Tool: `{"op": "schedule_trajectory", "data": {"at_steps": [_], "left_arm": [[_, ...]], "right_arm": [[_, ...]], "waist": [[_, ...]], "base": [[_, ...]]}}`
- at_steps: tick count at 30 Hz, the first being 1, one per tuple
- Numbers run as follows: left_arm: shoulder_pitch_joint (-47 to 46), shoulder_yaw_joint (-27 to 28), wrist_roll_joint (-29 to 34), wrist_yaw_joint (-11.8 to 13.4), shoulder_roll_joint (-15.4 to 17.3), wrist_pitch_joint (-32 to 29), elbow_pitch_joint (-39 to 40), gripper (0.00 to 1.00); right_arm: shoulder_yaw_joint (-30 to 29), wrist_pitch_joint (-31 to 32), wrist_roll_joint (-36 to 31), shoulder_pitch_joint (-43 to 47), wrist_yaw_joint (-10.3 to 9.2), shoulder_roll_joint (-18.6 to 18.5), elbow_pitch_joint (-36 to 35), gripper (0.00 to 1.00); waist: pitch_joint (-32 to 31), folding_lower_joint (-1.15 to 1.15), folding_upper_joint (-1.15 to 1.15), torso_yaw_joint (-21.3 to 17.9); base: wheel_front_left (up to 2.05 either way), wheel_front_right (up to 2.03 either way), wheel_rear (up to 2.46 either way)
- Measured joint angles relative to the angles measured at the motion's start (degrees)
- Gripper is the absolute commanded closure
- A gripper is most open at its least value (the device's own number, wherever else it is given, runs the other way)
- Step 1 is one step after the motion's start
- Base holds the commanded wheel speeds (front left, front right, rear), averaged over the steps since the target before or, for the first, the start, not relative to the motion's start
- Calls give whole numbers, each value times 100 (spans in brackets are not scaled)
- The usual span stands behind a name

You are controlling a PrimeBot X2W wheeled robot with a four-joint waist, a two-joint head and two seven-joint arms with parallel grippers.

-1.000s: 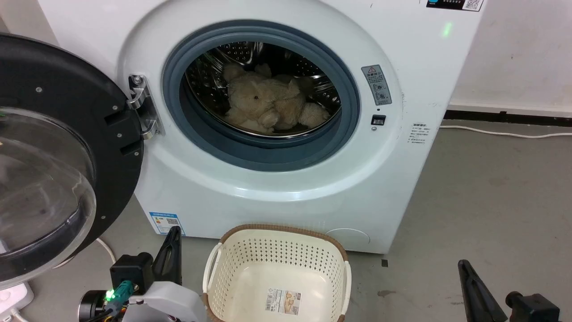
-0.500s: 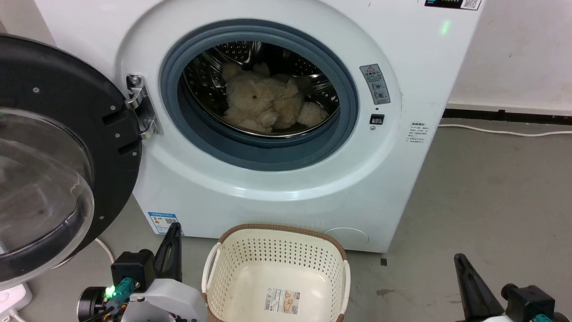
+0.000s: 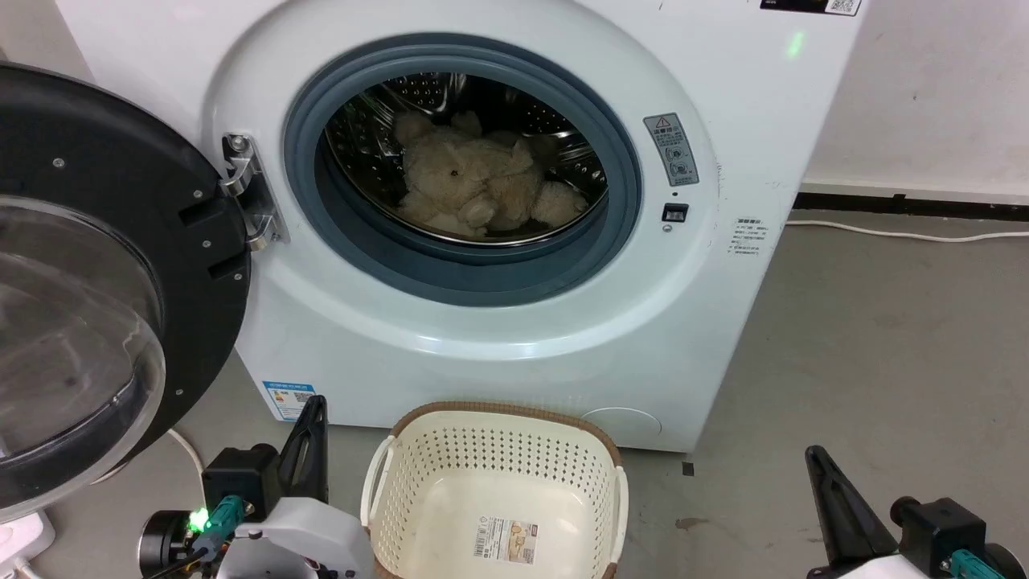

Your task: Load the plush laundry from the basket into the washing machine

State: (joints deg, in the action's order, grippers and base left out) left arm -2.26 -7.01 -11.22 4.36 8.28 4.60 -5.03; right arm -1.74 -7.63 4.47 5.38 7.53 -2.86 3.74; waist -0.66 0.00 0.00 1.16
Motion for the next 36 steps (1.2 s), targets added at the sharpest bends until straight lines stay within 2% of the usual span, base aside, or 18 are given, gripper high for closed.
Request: {"op": "schedule_trajectory", "data": {"at_steps": [36], "left_arm": [[95,382,594,-240,-271,-255,269,100]], "right_arm": [[86,422,-242,-249,0,0,-185,100]], "waist": [[37,0,0,-65]], "base": [[0,0,0]]}}
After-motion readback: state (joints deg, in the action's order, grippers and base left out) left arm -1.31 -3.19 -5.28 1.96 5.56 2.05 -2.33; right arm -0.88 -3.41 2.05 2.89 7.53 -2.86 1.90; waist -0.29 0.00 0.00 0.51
